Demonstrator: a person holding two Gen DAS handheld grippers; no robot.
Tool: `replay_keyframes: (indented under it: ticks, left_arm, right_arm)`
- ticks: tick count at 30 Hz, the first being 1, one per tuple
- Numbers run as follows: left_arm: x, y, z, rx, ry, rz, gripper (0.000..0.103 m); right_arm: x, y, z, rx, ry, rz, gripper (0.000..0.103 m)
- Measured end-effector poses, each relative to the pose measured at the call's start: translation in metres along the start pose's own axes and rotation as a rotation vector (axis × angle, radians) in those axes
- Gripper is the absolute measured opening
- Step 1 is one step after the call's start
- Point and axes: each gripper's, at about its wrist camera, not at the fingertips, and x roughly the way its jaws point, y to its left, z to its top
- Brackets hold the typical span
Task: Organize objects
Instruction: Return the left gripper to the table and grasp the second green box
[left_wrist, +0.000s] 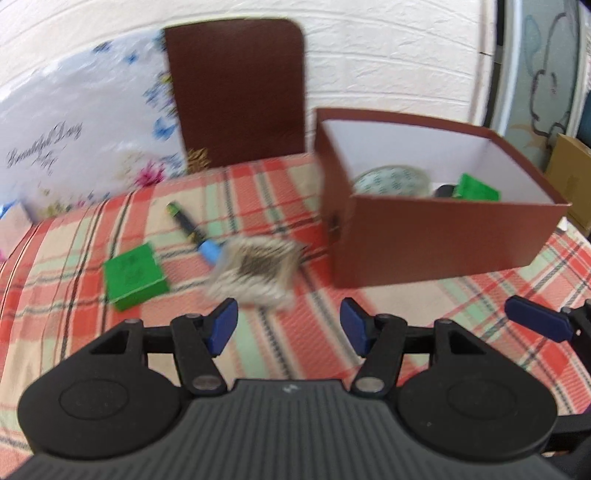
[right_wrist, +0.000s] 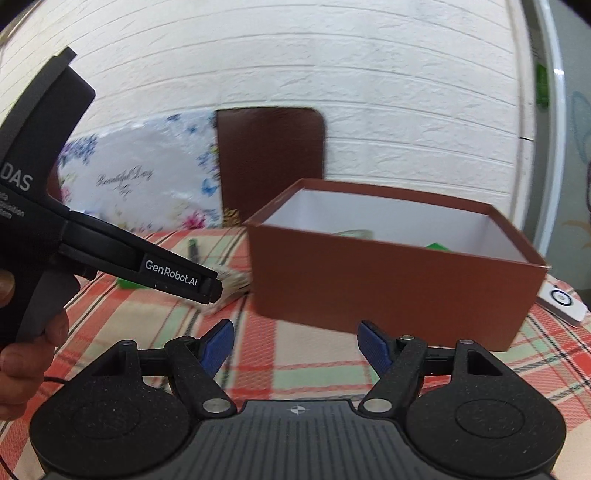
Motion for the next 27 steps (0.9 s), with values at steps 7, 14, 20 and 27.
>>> replay_keyframes:
  ticks: [7,14,20,27]
  left_arm:
    - [0.013,0.079,-0.033,-0.120,0.053,0.117,0.063]
    - [0.018,0.168,-0.056,-0.243,0.027,0.297,0.068]
    - [0.017,0.237,-0.075,-0.380,-0.080,0.344,0.078]
    - [0.012,0.241,-0.082,-0.419,-0.139,0.304,0.080]
  right_arm:
    - [0.029,0.042,-0.011,-0.078,0.117,0.147,0.070]
    - [0.076,0.079,0.003,-0.127,0.190,0.248,0.069]
    - [0.124,0.124,0.012,-0.187,0.190,0.286,0.074]
    - [0.191,0.158,0.043,-0.170,0.164,0.262,0.072]
